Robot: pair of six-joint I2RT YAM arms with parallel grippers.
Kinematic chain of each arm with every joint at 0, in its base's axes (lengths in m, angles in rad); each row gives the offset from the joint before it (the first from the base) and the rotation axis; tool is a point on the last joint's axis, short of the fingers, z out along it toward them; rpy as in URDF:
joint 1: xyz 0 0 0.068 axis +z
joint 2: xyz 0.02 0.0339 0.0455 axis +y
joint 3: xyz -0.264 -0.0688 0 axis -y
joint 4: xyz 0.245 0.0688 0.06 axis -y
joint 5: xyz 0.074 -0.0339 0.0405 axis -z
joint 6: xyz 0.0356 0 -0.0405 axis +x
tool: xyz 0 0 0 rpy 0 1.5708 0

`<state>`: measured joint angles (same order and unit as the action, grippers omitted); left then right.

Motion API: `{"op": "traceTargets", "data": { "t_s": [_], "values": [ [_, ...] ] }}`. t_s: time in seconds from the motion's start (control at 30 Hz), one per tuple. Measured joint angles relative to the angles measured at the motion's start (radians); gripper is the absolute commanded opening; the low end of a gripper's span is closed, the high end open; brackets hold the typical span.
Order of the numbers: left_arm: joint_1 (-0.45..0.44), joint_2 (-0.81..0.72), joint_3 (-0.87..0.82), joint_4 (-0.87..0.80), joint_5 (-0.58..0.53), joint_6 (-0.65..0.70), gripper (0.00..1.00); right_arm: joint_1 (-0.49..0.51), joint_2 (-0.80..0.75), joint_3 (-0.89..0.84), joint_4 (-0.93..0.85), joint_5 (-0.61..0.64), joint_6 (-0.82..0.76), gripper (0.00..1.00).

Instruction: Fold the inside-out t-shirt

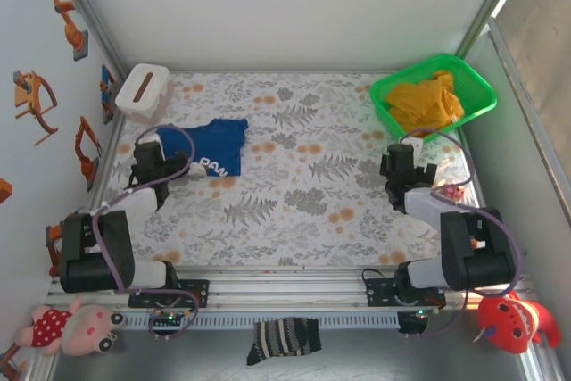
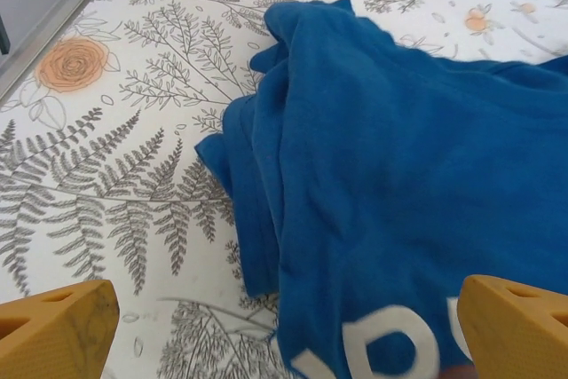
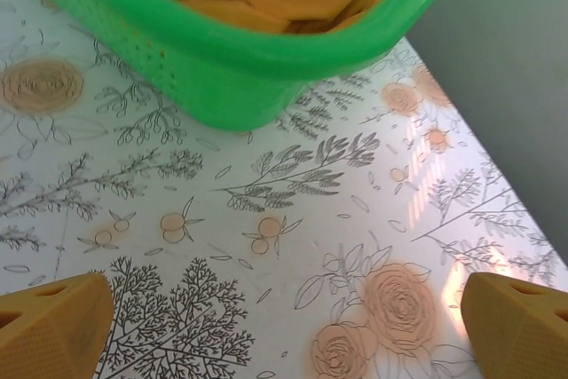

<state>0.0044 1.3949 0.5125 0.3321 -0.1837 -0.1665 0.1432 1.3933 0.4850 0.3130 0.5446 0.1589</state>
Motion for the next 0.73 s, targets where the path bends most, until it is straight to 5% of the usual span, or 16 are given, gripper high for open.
{"op": "traceTargets", "data": {
  "t_s": [0.27, 0.73],
  "values": [
    [-0.018, 0.126, -0.047, 0.310, 0.098, 0.086, 0.97, -0.158, 0.146, -0.101, 0.414, -0.278, -0.062, 0.99],
    [-0.010, 0.151, -0.094, 0.450, 0.168, 0.105, 0.97, -0.168, 0.150, -0.106, 0.523, -0.404, -0.059, 0.99]
  ]
}}
